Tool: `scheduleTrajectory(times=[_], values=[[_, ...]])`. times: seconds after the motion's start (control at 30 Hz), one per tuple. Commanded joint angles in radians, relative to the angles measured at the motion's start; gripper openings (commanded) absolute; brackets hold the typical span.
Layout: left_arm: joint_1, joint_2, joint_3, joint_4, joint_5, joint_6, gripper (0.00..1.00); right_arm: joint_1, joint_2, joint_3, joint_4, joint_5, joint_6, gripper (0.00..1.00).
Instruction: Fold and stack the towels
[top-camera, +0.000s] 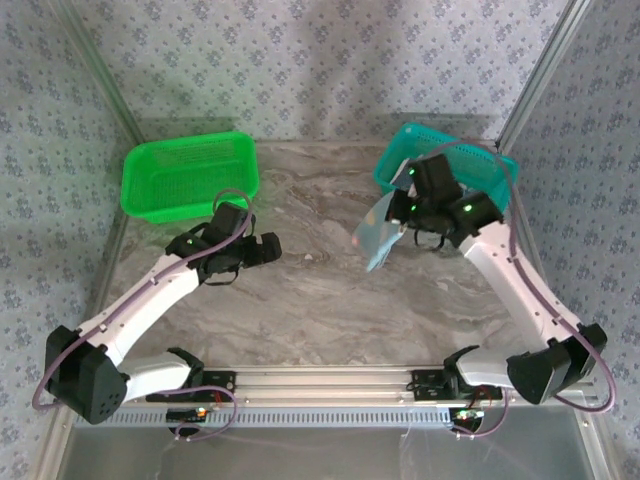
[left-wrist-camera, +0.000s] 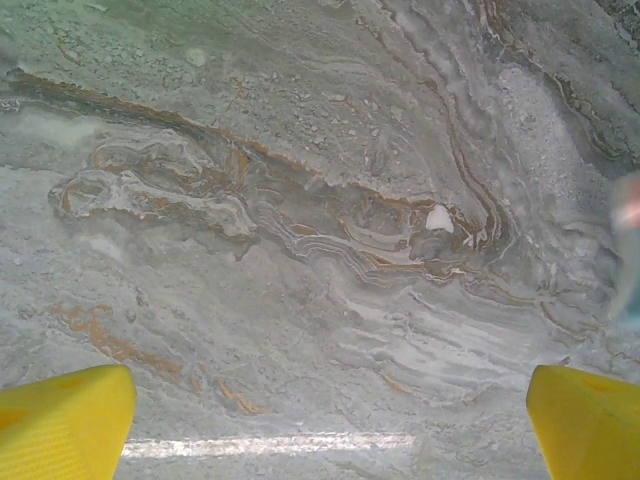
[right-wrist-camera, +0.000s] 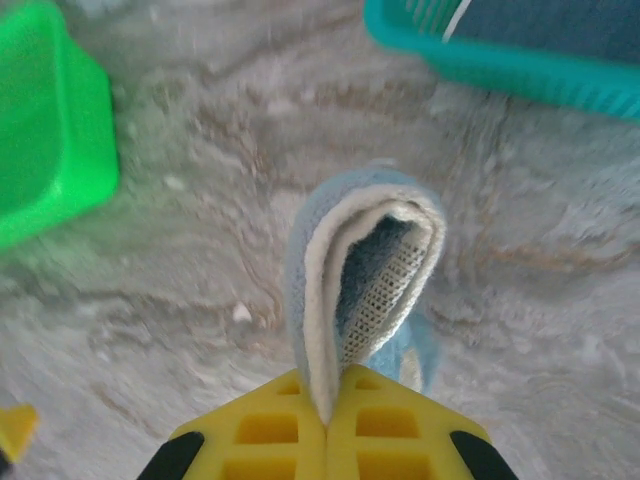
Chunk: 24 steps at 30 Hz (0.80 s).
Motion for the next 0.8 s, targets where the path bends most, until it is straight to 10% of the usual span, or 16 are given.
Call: scheduleTrajectory(times=[0.0, 0.37, 0.77], values=[[0.013, 0.005, 0.029, 0.009, -0.002, 0.031, 1.00, -0.095, 0.054, 0.174, -0.182, -0.048, -0.019, 0.00], [0.050, 0.023, -0.001, 0.071, 0.059, 0.033, 1.00, -0.386, 0.173, 0.458, -0.145, -0.088, 0.074, 0.00], [0.077, 0.050, 0.006, 0.069, 0.091, 0.040, 1.00, -0.441, 0.412, 0.643, 0.008, 0.033, 0.064, 0.00]])
